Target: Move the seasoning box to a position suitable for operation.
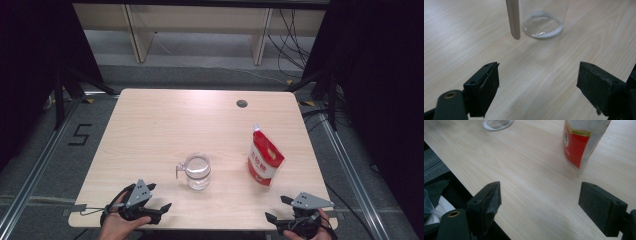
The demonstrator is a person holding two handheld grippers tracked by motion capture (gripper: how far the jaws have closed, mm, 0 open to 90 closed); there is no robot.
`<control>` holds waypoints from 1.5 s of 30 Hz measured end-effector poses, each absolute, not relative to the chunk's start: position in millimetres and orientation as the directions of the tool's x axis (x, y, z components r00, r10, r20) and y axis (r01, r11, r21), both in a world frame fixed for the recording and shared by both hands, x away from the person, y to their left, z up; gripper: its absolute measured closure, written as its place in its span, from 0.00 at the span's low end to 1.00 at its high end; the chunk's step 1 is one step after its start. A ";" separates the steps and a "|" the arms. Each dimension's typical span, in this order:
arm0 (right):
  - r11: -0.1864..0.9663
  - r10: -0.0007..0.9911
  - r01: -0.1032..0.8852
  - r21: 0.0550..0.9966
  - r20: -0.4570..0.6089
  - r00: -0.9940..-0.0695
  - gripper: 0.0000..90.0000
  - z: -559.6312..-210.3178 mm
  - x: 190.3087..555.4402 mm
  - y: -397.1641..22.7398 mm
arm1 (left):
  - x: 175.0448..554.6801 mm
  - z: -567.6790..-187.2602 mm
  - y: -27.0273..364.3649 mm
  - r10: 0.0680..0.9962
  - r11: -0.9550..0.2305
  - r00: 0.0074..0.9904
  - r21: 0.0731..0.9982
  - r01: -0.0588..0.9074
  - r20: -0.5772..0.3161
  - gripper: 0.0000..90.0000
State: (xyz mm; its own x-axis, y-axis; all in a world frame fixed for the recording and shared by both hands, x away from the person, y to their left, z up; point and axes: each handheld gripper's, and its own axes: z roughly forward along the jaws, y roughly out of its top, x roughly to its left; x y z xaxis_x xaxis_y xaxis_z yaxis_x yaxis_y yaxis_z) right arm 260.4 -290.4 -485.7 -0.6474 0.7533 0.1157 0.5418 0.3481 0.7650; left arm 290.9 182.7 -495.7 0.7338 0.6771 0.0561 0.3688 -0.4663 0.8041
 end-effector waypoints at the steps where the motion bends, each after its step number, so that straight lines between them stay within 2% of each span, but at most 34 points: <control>1: 0.348 0.753 0.542 0.765 0.116 -0.647 0.21 -485.7 260.4 -290.4 | 290.9 -495.7 182.7 0.677 -0.466 0.734 0.804 0.369 0.056 0.19; 15: 0.337 0.729 0.502 0.796 0.116 -0.674 0.17 -485.3 262.8 -291.7 | 292.3 -494.1 181.3 0.690 -0.433 0.722 0.828 0.355 0.051 0.19; 17: 0.351 0.727 0.492 0.796 0.099 -0.679 0.17 -486.3 263.8 -291.8 | 291.9 -494.1 177.5 0.695 -0.400 0.719 0.841 0.363 0.020 0.19; 19: 0.328 0.741 0.523 0.787 0.129 -0.659 0.18 -486.1 260.8 -289.8 | 293.0 -493.1 177.4 0.684 -0.407 0.729 0.846 0.343 0.034 0.18; 20: 0.354 0.732 0.496 0.793 0.096 -0.675 0.18 -486.4 263.1 -291.8 | 292.8 -493.8 175.4 0.690 -0.377 0.724 0.858 0.348 0.011 0.18; 22: 0.355 0.732 0.498 0.792 0.096 -0.675 0.18 -486.3 263.1 -292.3 | 293.1 -493.1 176.3 0.699 -0.382 0.715 0.850 0.363 0.009 0.18; 31: 0.365 0.737 0.482 0.796 0.069 -0.672 0.19 -486.9 263.3 -292.6 | 301.4 -487.8 174.3 0.698 -0.375 0.716 0.867 0.328 0.031 0.19; 32: 0.344 0.743 0.512 0.787 0.106 -0.661 0.20 -487.3 262.0 -290.6 | 304.3 -486.0 171.2 0.708 -0.372 0.705 0.868 0.330 0.036 0.20; 34: 0.348 0.747 0.520 0.780 0.106 -0.657 0.20 -486.9 261.7 -290.5 | 309.7 -483.4 167.6 0.708 -0.386 0.704 0.867 0.315 0.059 0.20; 35: 0.361 0.731 0.497 0.789 0.091 -0.676 0.21 -488.0 264.2 -291.4 | 312.0 -482.9 165.6 0.705 -0.382 0.707 0.867 0.320 0.049 0.20; 36: 0.363 0.738 0.495 0.789 0.081 -0.670 0.21 -487.7 263.6 -291.4 | 315.3 -482.1 165.5 0.695 -0.398 0.715 0.867 0.298 0.073 0.21; 38: 0.350 0.747 0.519 0.780 0.102 -0.657 0.21 -487.6 261.8 -289.7 | 320.2 -483.0 161.2 0.706 -0.376 0.706 0.872 0.313 0.051 0.22; 45: 0.367 0.730 0.492 0.789 0.083 -0.678 0.20 -488.9 264.5 -290.3 | 338.5 -484.4 157.5 0.699 -0.375 0.713 0.876 0.301 0.054 0.31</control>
State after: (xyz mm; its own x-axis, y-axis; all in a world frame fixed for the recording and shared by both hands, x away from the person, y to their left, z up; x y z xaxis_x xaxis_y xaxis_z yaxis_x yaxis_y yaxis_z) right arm 264.5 -290.3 -488.9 -0.6780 0.7303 0.0833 0.4924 0.3671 0.7892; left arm 338.5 157.5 -484.4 0.7129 0.6992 0.0542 0.3015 -0.3753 0.8765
